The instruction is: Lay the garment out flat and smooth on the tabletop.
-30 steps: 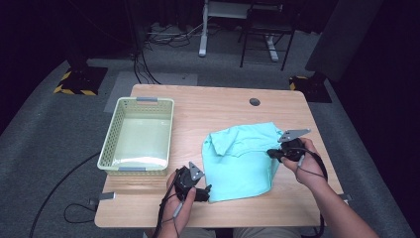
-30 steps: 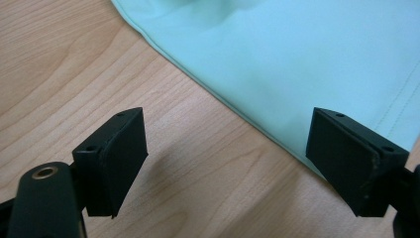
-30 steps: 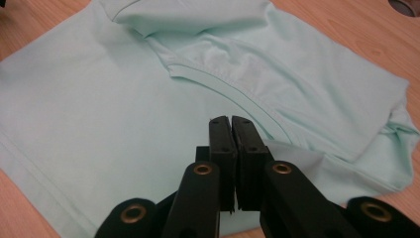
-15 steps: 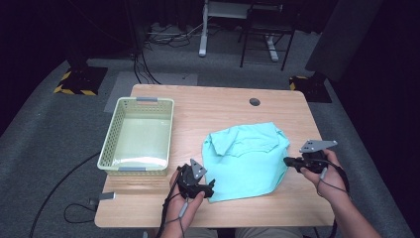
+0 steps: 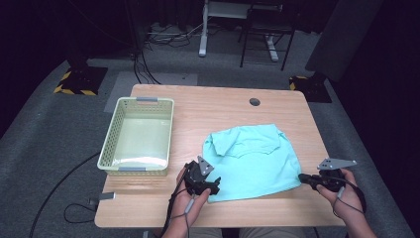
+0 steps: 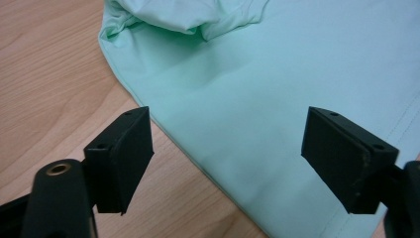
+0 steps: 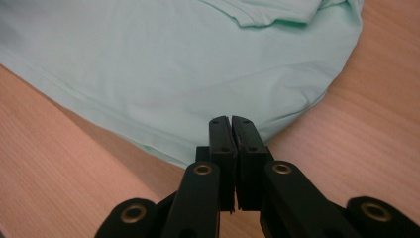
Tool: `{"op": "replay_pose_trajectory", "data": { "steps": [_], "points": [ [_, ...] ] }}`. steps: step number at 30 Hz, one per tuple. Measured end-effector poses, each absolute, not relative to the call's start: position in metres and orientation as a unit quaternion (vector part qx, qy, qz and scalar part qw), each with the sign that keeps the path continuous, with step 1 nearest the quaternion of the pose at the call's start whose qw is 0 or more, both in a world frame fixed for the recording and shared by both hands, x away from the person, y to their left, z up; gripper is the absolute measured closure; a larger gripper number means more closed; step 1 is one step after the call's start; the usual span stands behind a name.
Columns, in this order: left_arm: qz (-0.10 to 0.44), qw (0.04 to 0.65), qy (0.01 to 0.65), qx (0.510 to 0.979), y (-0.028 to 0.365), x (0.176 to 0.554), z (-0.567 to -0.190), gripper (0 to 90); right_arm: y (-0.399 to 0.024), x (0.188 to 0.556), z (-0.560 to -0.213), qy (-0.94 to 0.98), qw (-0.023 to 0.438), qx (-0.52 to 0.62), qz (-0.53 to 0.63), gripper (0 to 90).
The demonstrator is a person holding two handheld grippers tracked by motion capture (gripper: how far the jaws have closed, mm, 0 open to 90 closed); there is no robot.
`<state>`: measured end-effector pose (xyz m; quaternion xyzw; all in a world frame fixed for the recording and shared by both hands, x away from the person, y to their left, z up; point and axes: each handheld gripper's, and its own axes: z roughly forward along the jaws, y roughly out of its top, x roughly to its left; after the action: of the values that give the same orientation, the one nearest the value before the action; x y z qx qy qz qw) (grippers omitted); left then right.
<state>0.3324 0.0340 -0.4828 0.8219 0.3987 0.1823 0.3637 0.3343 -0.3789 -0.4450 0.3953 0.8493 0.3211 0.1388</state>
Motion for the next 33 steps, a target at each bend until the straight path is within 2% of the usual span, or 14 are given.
{"op": "replay_pose_trajectory", "data": {
  "steps": [6,9,10,12,13,18,23,33],
  "points": [
    [0.172,0.362,0.386,0.831,0.026,0.335,-0.484,24.8,-0.396,0.31,-0.459,0.845,0.132,0.413,0.312,88.6],
    [0.172,0.367,0.385,0.829,0.023,0.335,-0.483,25.2,-0.404,0.295,-0.464,0.844,0.115,0.423,0.309,85.8],
    [0.175,0.365,0.383,0.83,0.022,0.336,-0.482,25.6,-0.406,0.29,-0.464,0.844,0.113,0.426,0.306,81.1],
    [0.169,0.363,0.38,0.834,0.02,0.337,-0.481,26.4,-0.409,0.286,-0.463,0.841,0.113,0.436,0.3,62.5],
    [0.168,0.363,0.382,0.833,0.019,0.337,-0.481,26.3,-0.411,0.286,-0.461,0.837,0.129,0.438,0.302,56.6],
    [0.173,0.359,0.38,0.835,0.013,0.341,-0.479,27.7,-0.413,0.303,-0.452,0.826,0.176,0.432,0.318,41.5],
    [0.182,0.337,0.388,0.838,0.005,0.35,-0.487,32.0,-0.406,0.333,-0.457,0.822,0.165,0.424,0.343,37.9],
    [0.163,0.33,0.39,0.844,-0.015,0.366,-0.502,36.2,-0.393,0.386,-0.487,0.851,0.145,0.388,0.323,35.4]
  ]
}}
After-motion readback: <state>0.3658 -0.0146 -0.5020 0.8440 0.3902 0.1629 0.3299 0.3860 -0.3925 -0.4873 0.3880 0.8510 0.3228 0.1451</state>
